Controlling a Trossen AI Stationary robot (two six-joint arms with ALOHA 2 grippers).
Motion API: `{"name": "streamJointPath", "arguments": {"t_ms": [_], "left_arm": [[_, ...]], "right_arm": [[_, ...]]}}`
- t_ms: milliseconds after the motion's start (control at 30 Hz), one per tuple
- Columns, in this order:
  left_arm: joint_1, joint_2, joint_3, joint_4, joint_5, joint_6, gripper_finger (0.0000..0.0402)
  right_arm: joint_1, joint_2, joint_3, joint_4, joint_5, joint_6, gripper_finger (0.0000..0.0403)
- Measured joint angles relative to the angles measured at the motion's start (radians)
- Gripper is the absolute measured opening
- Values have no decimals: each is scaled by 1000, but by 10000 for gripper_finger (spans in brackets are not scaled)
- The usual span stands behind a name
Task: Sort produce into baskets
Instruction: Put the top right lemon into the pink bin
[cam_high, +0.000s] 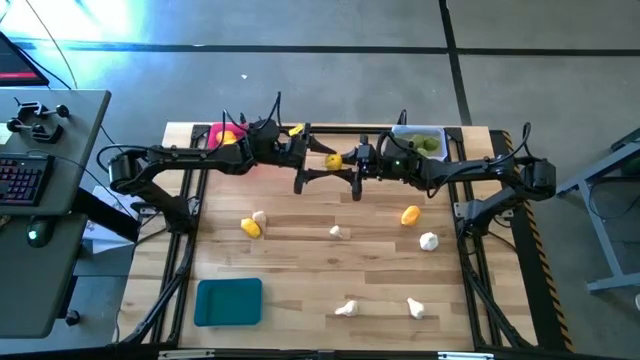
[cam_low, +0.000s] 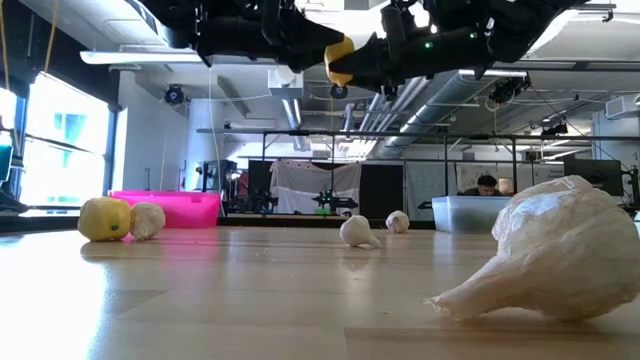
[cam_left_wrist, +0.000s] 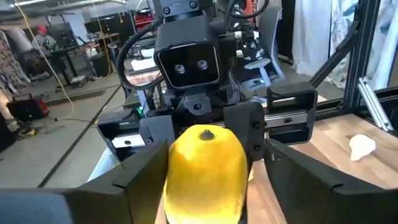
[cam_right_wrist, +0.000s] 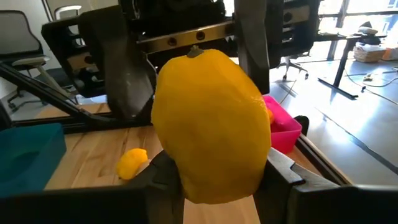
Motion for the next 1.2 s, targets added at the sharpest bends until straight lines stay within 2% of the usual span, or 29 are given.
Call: {"name": "streamJointPath", "arguments": {"t_ms": [200,467,833,1067,1200], "left_arm": [[-3,10,1,12,-9,13,192],[-3,16,2,17,8,29,136],[36,-13,1,9,17,24,127],[76,-58,1,-19,19,24,127],[135,-116,1,-127,11,21,127]], "right_arm": [[6,0,0,-1,3,4,118],[19,0,-1,-5,19,1,152],[16,0,1,-29,81,7,224],[14,0,1,-68,116,6,235],[13,0,1,-100,114,5,236]]}}
